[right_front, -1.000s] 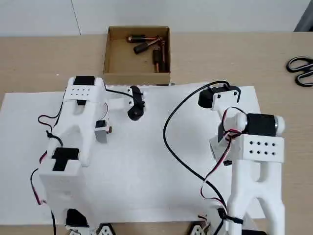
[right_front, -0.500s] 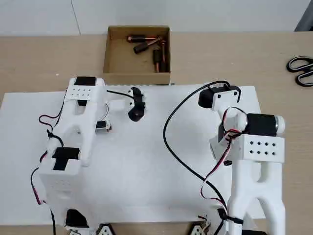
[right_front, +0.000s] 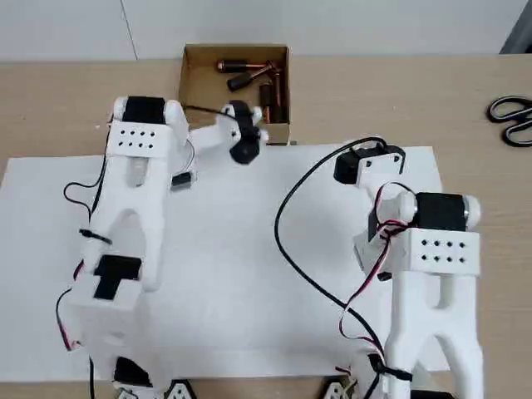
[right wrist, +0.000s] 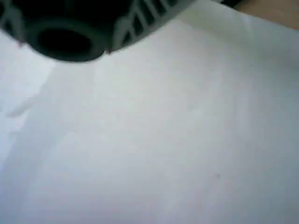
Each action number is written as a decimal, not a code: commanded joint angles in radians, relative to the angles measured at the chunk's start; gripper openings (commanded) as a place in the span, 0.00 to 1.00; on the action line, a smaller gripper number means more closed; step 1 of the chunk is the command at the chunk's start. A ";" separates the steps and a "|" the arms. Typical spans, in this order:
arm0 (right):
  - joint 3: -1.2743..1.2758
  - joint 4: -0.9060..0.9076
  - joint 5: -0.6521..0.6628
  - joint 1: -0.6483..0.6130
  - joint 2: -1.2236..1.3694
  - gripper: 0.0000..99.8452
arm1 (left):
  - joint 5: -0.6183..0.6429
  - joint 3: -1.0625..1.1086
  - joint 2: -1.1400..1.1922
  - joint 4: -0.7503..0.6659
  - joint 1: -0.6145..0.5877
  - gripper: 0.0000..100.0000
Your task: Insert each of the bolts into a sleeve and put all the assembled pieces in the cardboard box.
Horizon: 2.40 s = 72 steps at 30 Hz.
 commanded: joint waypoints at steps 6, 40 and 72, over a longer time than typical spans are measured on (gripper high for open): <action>-0.048 0.015 -0.133 -0.045 -0.031 0.00 | 0.505 -0.025 -0.267 0.029 0.107 0.00; 0.539 -0.496 -0.196 -0.051 -0.860 0.00 | 1.329 1.247 -1.514 -0.669 0.203 0.00; 1.280 -1.001 -0.198 -0.530 -1.271 0.00 | 1.815 2.025 -2.160 -1.327 0.209 0.00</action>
